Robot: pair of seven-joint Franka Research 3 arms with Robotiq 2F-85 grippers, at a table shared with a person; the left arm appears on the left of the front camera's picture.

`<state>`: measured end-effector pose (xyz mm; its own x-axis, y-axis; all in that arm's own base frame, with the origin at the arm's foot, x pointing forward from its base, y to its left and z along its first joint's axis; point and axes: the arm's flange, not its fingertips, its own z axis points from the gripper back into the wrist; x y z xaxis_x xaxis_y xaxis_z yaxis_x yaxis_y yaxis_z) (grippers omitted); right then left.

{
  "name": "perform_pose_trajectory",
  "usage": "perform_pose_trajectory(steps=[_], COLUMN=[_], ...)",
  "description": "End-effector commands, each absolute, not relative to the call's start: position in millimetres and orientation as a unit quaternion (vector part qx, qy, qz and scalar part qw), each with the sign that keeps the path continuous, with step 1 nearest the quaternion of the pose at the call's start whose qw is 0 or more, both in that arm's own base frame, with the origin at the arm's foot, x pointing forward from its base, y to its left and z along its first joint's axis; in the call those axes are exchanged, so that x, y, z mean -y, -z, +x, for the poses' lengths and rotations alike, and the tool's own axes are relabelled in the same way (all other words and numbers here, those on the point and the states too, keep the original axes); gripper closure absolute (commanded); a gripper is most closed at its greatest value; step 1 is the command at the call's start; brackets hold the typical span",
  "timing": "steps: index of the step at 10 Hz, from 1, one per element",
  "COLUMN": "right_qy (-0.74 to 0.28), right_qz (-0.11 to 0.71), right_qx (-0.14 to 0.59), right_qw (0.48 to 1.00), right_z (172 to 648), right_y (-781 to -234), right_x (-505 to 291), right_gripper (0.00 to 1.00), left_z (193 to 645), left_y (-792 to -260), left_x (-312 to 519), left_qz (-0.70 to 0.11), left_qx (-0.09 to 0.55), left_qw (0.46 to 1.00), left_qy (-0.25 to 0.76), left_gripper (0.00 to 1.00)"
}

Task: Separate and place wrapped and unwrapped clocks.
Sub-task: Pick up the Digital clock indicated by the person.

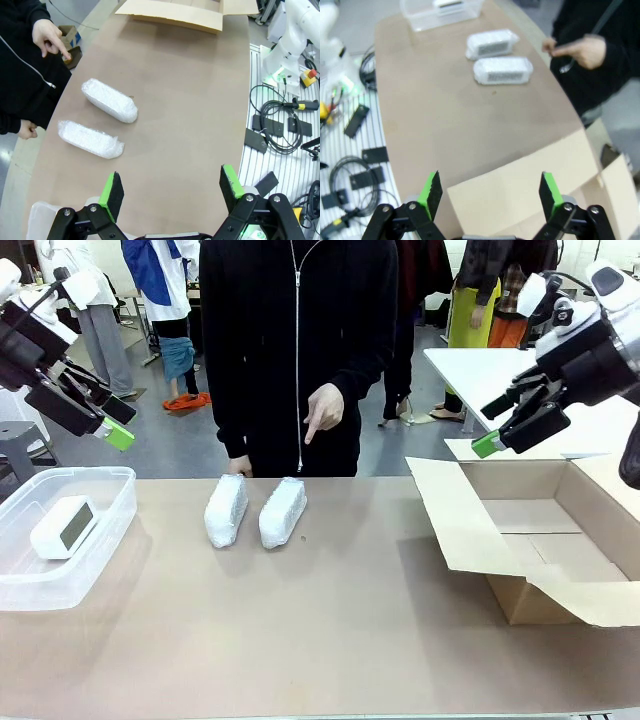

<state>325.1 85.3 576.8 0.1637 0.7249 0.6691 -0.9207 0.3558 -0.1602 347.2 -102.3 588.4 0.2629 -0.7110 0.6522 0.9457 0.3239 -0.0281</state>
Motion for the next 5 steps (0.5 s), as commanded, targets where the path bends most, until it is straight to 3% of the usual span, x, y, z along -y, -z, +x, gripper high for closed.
perform_pose_trajectory(steps=[1,3,5], right_qy=[-0.624,-0.687,-0.734], right_qz=[0.133,0.125,0.1], right_qx=[0.333,0.272,0.268], right_qw=[0.695,0.662,0.616], right_z=[367.9,411.7,431.3], right_y=[-593.2,-599.1,-587.2], right_x=[-131.8,-215.8,-293.5], right_gripper=[0.0,0.0,0.0], left_z=[348.7,348.7,348.7], left_y=[-591.7,-591.7,-591.7], left_x=[102.7,102.7,102.7], left_qz=[-0.218,-0.218,-0.218], left_qx=[0.274,0.274,0.274], left_qw=[0.768,0.768,0.768], left_qy=[0.537,0.537,0.537], left_gripper=[0.0,0.0,0.0])
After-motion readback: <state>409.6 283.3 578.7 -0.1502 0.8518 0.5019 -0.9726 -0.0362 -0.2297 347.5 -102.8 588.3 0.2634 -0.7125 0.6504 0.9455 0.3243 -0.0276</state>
